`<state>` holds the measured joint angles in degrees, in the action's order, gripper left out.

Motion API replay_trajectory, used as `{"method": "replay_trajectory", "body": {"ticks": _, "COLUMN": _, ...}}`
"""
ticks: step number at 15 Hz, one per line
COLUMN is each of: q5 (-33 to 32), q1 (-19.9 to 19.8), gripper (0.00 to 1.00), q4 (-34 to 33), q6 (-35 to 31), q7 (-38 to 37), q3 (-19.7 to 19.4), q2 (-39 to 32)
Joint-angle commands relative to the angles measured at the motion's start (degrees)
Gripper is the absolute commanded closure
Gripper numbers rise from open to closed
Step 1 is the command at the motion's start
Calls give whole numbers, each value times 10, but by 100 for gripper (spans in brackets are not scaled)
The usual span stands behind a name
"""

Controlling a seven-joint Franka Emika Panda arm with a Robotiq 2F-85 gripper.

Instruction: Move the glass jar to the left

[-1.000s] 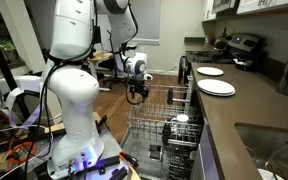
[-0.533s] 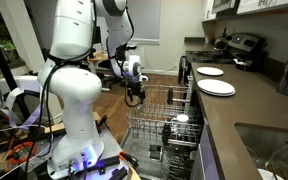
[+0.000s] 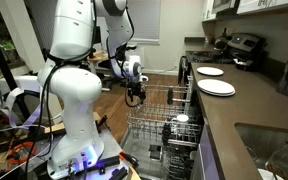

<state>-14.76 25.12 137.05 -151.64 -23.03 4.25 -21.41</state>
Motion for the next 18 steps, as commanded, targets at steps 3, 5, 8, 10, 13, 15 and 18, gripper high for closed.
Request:
{"method": "replay_trajectory", "body": {"ticks": 3, "q5": -2, "q1": -4, "gripper": 0, "q4": 0, "q6": 1, "q7": -1, "q3": 4, "q2": 0}}
{"method": "replay_trajectory", "body": {"ticks": 5, "q5": -2, "q1": -6, "gripper": 0, "q4": 3, "q6": -1, "q7": 0, "q3": 2, "q2": 2}}
{"method": "replay_trajectory", "body": {"ticks": 8, "q5": 2, "q1": -14, "gripper": 0, "q4": 9, "q6": -6, "q7": 5, "q3": 1, "q2": 4}}
{"method": "replay_trajectory", "body": {"ticks": 10, "q5": 4, "q1": -18, "gripper": 0, "q4": 12, "q6": -9, "q7": 6, "q3": 1, "q2": 5}}
{"method": "replay_trajectory", "body": {"ticks": 13, "q5": -6, "q1": -16, "gripper": 0, "q4": 13, "q6": -12, "q7": -1, "q3": -6, "q2": 0}}
{"method": "replay_trajectory", "body": {"ticks": 15, "q5": -18, "q1": -8, "gripper": 0, "q4": 10, "q6": -9, "q7": -10, "q3": -15, "q2": -7}}
{"method": "replay_trajectory", "body": {"ticks": 18, "q5": -34, "q1": 1, "gripper": 0, "q4": 9, "q6": -16, "q7": -24, "q3": -27, "q2": -15}}
